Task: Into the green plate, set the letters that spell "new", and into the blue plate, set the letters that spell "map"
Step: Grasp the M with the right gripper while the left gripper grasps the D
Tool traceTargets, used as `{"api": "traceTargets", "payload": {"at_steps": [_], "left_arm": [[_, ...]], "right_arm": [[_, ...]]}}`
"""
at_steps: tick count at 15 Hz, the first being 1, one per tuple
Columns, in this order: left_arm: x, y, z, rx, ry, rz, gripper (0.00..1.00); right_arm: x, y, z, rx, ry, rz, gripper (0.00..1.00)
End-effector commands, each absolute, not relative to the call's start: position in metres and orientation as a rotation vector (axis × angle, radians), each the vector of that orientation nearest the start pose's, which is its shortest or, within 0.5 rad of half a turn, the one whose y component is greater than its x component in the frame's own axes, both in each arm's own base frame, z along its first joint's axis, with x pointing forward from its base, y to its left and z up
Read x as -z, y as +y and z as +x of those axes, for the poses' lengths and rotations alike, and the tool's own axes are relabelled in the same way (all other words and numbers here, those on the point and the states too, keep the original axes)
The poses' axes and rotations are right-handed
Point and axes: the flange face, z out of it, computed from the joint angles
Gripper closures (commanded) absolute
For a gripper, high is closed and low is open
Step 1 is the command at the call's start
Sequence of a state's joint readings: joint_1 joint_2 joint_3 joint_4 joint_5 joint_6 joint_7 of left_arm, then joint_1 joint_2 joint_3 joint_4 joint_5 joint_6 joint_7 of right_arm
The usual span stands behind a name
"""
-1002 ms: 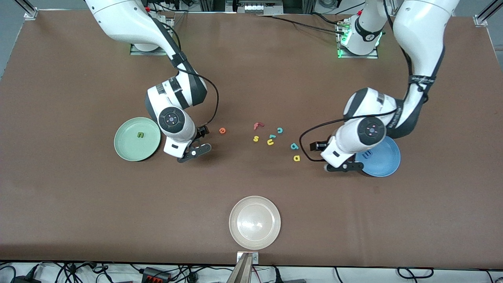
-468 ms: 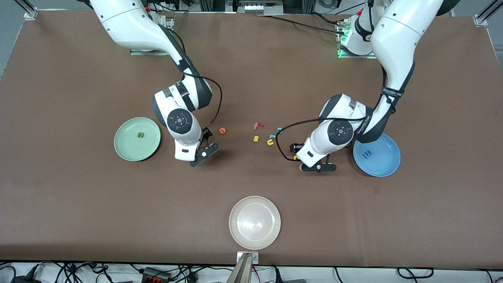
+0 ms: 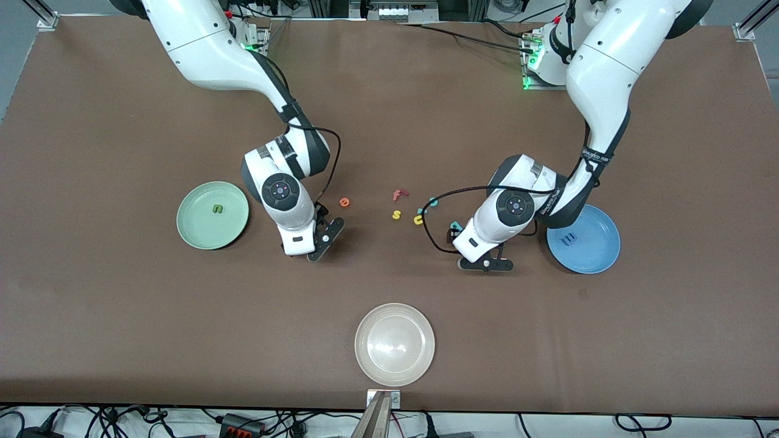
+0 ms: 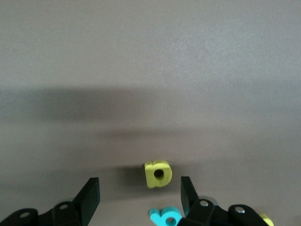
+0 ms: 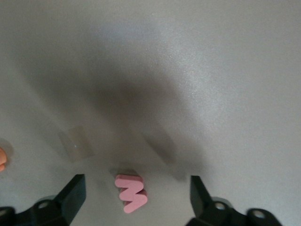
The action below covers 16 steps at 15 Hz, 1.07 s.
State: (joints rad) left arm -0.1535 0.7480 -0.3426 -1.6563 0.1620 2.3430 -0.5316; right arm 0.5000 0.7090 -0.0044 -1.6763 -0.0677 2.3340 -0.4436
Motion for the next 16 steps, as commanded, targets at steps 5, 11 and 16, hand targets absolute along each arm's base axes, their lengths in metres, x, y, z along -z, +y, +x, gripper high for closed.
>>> {"api": "traceTargets", "payload": {"at_steps": [5, 11, 16], "left_arm": [[-0.172, -0.317, 0.611, -0.078, 0.007, -3.233, 0.33], [-0.173, -0.315, 0.612, -0.077, -0.008, -3.232, 0.80], [-0.179, -0.311, 0.614, -0.074, -0.015, -3.227, 0.85]], "right_arm": [[-0.172, 0.312, 0.586, -0.153, -1.526, -2.804, 0.22], [-0.178, 0.308, 0.580, -0.241, -1.522, -2.804, 0.44], [-0.181, 0.314, 0.580, -0.224, -1.534, -2.798, 0.50]]}}
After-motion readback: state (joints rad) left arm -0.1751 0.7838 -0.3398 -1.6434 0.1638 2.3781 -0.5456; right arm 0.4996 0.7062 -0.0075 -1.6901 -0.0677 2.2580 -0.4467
